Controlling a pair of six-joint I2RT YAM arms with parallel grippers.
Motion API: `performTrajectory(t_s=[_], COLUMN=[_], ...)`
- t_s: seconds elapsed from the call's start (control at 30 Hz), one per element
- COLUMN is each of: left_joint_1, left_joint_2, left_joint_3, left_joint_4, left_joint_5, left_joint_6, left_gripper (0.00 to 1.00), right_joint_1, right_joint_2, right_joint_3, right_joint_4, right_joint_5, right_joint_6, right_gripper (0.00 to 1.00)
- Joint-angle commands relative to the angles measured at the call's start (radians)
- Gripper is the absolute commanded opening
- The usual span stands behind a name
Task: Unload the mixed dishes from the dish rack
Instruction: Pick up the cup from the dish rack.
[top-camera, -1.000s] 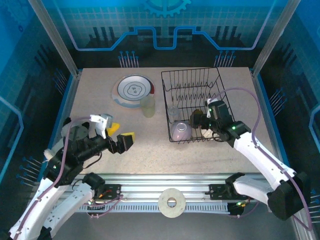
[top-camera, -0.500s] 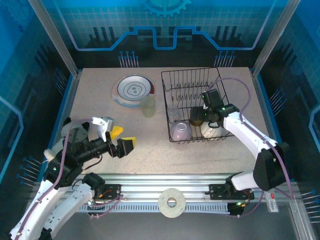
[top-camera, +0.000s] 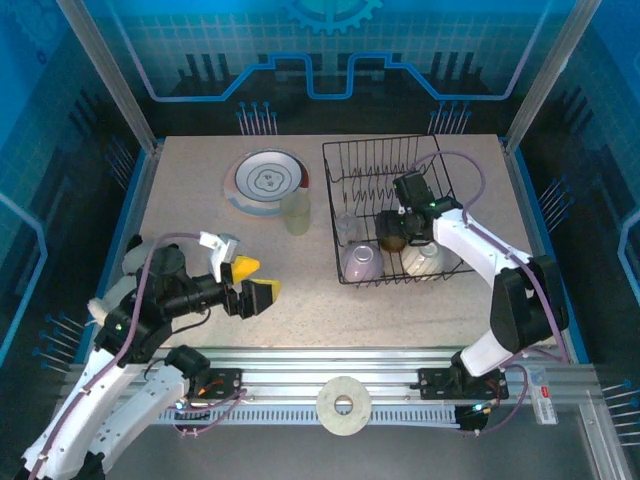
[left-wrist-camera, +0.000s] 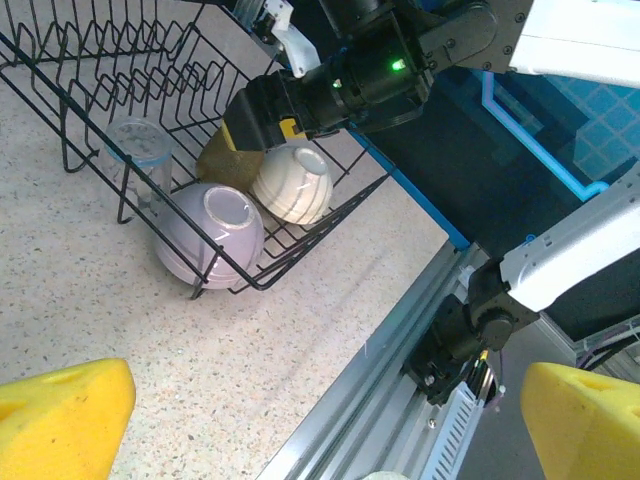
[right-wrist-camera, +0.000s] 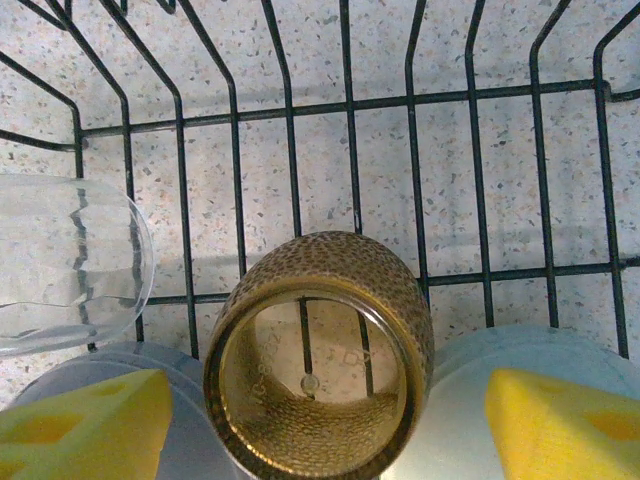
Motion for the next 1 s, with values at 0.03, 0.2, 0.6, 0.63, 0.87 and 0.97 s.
performTrajectory(t_s=[0.03,0.2,0.6,0.63,0.87,0.97], left_joint_1=[0.015,0.020,0.021,0.021,0.022,0.021], left_joint_2=[-0.003,-0.001,0.011,0.011,0.021,0.023], left_joint_3=[-0.013,-0.014,-0.017,-0.015,-0.016,-0.016], left_joint_4=[0.028,0.030,0.030,0.028,0.025,0.025], left_joint_5=[0.042,0.045,0.045,0.043,0.044,0.043], left_joint_6=[-0.012,-0.015,-0.020,-0.019,-0.018,-0.019], left_gripper=[0.99,0.99,0.99,0.99,0.99,0.99], right_joint_1=[-0.015,-0.016,-0.016,-0.016,-0.019,-0.020], right_joint_2=[0.023,0.044,0.095,0.100,0.117,0.122], right_joint_3=[0.029,0.043,0.076,0.078,0.078,0.078], right_joint_4=[-0.011,-0.013,-0.020,-0.022,-0.021,-0.019], right_joint_5=[-0.021,-0.025,-0.028,-0.025,-0.016,-0.016], right_joint_6=[0.014,0.015,0.012,0.011,0.008,0.008], right_gripper=[0.80,0.79,0.73,0.73,0.72,0.70])
